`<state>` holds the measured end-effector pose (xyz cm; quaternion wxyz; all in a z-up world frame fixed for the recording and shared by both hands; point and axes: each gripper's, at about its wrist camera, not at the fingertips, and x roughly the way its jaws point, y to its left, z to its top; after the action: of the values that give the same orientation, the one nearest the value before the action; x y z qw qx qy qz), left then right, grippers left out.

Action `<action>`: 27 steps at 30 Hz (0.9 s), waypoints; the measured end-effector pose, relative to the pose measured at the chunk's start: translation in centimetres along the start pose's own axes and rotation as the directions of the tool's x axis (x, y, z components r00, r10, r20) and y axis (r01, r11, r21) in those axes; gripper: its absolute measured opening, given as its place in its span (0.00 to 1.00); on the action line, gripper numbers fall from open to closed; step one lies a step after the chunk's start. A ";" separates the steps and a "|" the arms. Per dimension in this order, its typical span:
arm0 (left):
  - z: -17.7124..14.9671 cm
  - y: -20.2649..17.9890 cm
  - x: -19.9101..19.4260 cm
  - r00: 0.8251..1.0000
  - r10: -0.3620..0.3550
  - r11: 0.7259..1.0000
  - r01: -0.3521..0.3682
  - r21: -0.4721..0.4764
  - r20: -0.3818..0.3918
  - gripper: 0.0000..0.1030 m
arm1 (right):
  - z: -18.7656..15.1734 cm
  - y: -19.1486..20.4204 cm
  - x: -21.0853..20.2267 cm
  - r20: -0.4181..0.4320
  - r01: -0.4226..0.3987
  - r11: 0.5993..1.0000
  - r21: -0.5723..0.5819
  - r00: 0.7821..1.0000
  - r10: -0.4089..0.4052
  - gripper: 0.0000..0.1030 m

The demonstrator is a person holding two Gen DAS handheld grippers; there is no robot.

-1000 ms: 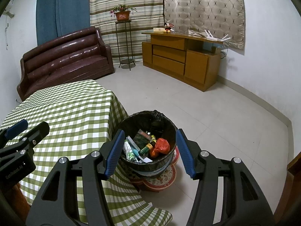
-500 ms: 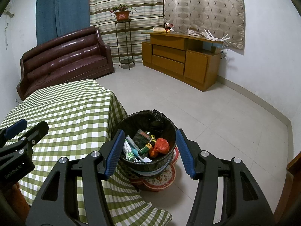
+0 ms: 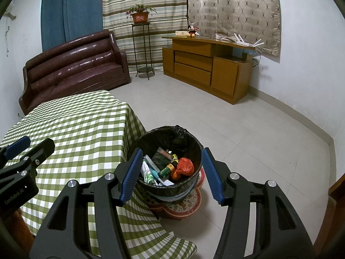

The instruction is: Collect trash

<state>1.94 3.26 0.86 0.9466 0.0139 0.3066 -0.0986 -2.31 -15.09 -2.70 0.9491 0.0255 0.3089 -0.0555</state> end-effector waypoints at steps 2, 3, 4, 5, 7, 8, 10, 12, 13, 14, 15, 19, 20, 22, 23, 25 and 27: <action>0.0 0.0 0.0 1.000 0.001 1.000 -0.001 0.001 0.000 0.74 | 0.0 0.0 0.0 -0.001 0.000 1.000 0.001 1.000 0.000 0.54; 0.0 0.0 0.0 1.000 0.000 1.000 0.000 0.001 0.000 0.74 | 0.0 0.0 0.0 -0.001 0.000 1.000 0.001 1.000 0.000 0.54; 0.0 0.0 0.0 1.000 0.000 1.000 0.000 0.002 -0.001 0.74 | 0.0 0.0 0.0 0.000 0.000 1.000 0.000 1.000 0.000 0.54; 0.0 0.0 0.0 1.000 0.001 1.000 -0.001 0.002 -0.001 0.74 | 0.0 0.0 0.0 0.000 0.000 1.000 0.000 1.000 0.000 0.54; 0.0 -0.1 0.0 1.000 0.002 1.000 -0.002 0.002 0.000 0.74 | 0.0 0.0 0.0 -0.001 0.000 1.000 0.000 1.000 0.000 0.54; 0.0 -0.1 0.1 1.000 0.001 1.000 -0.001 0.001 0.000 0.74 | 0.0 0.0 0.0 0.000 0.000 1.000 0.000 1.000 0.000 0.54; 0.0 -0.2 0.1 1.000 0.002 1.000 -0.002 0.001 0.002 0.74 | 0.0 0.0 0.0 -0.001 0.000 1.000 0.000 1.000 0.000 0.54; 0.0 -0.2 0.1 1.000 0.002 1.000 -0.002 0.003 0.005 0.74 | 0.0 0.0 0.0 -0.001 0.000 1.000 0.000 1.000 0.000 0.54; 0.0 -0.3 0.1 1.000 0.003 1.000 -0.003 0.002 0.006 0.74 | 0.0 0.0 0.0 -0.001 0.000 1.000 0.000 1.000 0.000 0.54; 0.1 -0.4 0.1 1.000 0.004 1.000 -0.004 0.001 0.008 0.74 | 0.0 0.0 0.0 -0.001 0.000 1.000 0.000 1.000 0.000 0.54; 0.1 -0.4 0.1 1.000 0.004 1.000 -0.004 0.001 0.009 0.74 | 0.0 0.0 0.0 -0.001 0.000 1.000 0.000 1.000 0.000 0.54; 0.1 -0.4 0.2 1.000 0.011 1.000 -0.011 0.001 0.013 0.74 | 0.1 0.0 0.0 -0.002 0.000 1.000 0.000 1.000 0.000 0.54; 0.1 -0.4 0.2 1.000 0.009 1.000 -0.009 0.000 0.013 0.74 | 0.1 0.0 0.0 -0.002 0.000 1.000 0.000 1.000 0.000 0.54; 0.1 -0.4 0.2 1.000 0.014 1.000 -0.014 -0.004 0.011 0.74 | 0.1 0.0 0.0 -0.002 0.000 1.000 -0.001 1.000 0.000 0.54; 0.1 -0.5 0.3 1.000 0.015 1.000 -0.015 -0.004 0.010 0.74 | 0.1 0.0 0.0 -0.002 0.000 1.000 0.000 1.000 0.000 0.54; 0.1 -0.6 0.3 1.000 0.012 1.000 -0.012 -0.003 0.007 0.74 | 0.1 0.0 0.0 -0.002 0.000 1.000 -0.001 1.000 0.000 0.54; 0.1 -0.7 0.4 1.000 0.014 1.000 -0.014 -0.001 0.009 0.74 | 0.1 0.1 -0.1 -0.002 0.000 1.000 0.000 1.000 0.000 0.54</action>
<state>2.17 2.54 0.78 0.9486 0.0150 0.3026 -0.0918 -2.29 -15.04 -2.58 0.9488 0.0255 0.3100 -0.0553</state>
